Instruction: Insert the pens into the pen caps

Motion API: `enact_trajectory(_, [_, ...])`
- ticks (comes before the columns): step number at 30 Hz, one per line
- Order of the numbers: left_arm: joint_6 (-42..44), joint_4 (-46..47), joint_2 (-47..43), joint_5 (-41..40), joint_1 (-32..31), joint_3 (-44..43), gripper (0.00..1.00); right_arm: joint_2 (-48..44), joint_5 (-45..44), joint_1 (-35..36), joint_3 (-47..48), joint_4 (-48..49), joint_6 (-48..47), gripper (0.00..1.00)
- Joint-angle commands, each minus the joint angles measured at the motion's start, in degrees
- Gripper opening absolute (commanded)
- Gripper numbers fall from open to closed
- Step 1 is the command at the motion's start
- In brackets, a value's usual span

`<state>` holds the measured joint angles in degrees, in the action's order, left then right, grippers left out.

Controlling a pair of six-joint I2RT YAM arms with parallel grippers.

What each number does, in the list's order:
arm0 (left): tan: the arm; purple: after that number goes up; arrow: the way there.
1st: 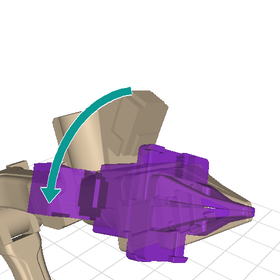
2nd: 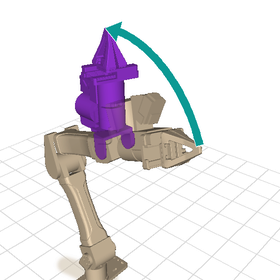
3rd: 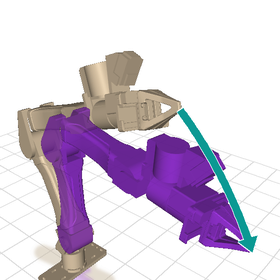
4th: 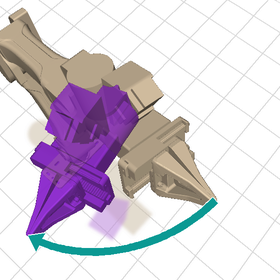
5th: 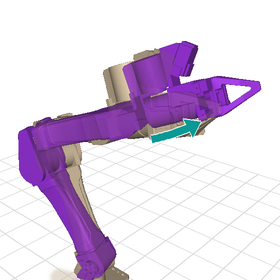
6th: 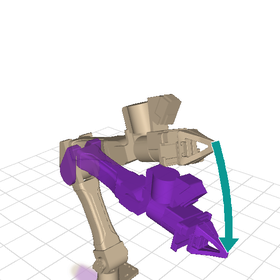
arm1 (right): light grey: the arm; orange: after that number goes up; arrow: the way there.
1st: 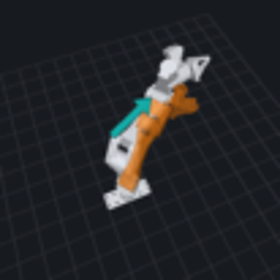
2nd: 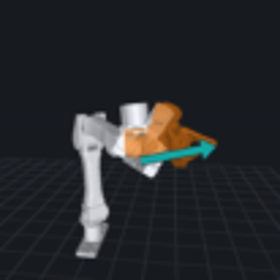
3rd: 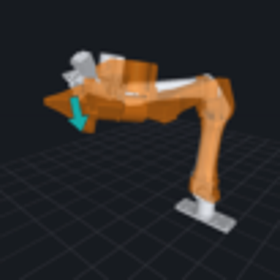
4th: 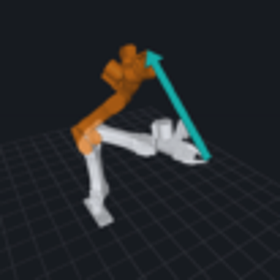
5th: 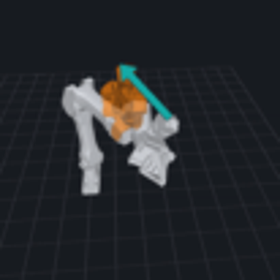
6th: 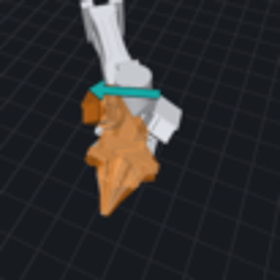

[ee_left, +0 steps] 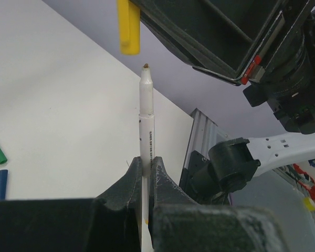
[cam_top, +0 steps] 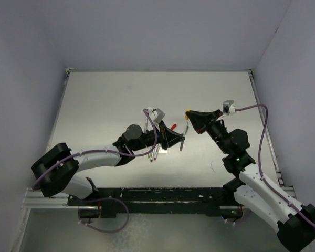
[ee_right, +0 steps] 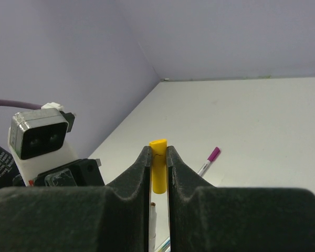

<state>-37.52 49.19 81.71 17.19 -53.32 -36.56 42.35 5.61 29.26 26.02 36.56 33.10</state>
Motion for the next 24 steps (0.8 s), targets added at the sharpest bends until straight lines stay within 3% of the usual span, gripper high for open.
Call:
enact_trajectory(1, [-0.70, 4.29, -0.88, -1.44, -0.14, 0.97, 0.00, -0.96, 0.84, 0.42, 0.76, 3.46, 0.38, 0.00])
enact_trajectory(24, [-0.82, 4.58, -1.35, -2.92, -0.14, 1.70, 0.00, -1.56, 1.12, 0.53, -0.49, 2.80, 1.55, 0.00])
